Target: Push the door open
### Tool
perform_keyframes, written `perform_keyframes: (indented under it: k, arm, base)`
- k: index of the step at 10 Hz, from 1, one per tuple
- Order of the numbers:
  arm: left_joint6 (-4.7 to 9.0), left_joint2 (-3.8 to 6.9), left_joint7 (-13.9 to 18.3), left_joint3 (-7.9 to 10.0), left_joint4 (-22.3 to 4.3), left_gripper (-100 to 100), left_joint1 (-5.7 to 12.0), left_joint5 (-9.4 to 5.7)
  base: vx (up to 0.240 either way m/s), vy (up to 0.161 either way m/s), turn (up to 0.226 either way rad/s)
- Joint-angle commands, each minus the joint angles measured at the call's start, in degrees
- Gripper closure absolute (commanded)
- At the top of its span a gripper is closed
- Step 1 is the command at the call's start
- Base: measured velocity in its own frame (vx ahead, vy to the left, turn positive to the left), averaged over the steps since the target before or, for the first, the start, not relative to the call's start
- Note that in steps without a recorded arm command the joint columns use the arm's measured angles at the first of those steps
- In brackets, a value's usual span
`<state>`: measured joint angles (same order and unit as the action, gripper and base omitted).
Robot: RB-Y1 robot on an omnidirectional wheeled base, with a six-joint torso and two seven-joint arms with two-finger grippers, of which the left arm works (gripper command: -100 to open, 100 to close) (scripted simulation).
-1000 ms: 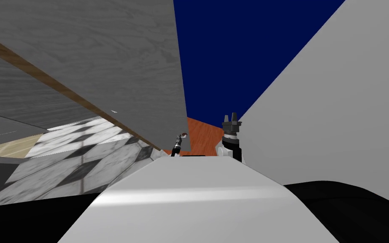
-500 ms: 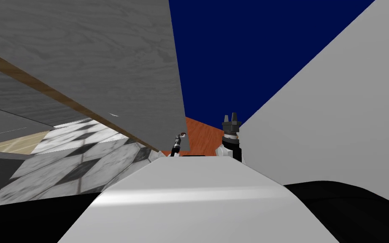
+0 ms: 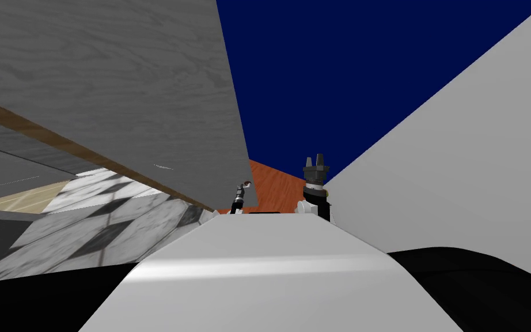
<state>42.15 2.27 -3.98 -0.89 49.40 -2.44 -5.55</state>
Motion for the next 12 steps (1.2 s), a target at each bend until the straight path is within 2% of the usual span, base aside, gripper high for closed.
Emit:
perform_keyframes:
  k: [1, 6, 8, 9, 12]
  arm:
    - [0.2, 1.1, -0.2, 1.23, 0.5, 100, 0.11, -0.52]
    - [0.28, 2.13, -1.1, 4.39, 0.2, 100, 0.4, -2.0]
    - [0.32, 2.22, -1.5, 5.76, 0.1, 100, 0.53, -2.64]
    - [0.32, 2.22, -1.5, 5.76, 0.1, 100, 0.53, -2.64]
    - [0.38, 1.9, -2.2, 8.13, -0.2, 100, 0.75, -3.76]
  base:
    - [0.206, -0.058, 0.042]
    - [0.192, -0.064, 0.06]
    - [0.183, -0.061, 0.075]
    - [0.136, -0.037, 0.019]
    - [0.186, -0.081, 0.084]
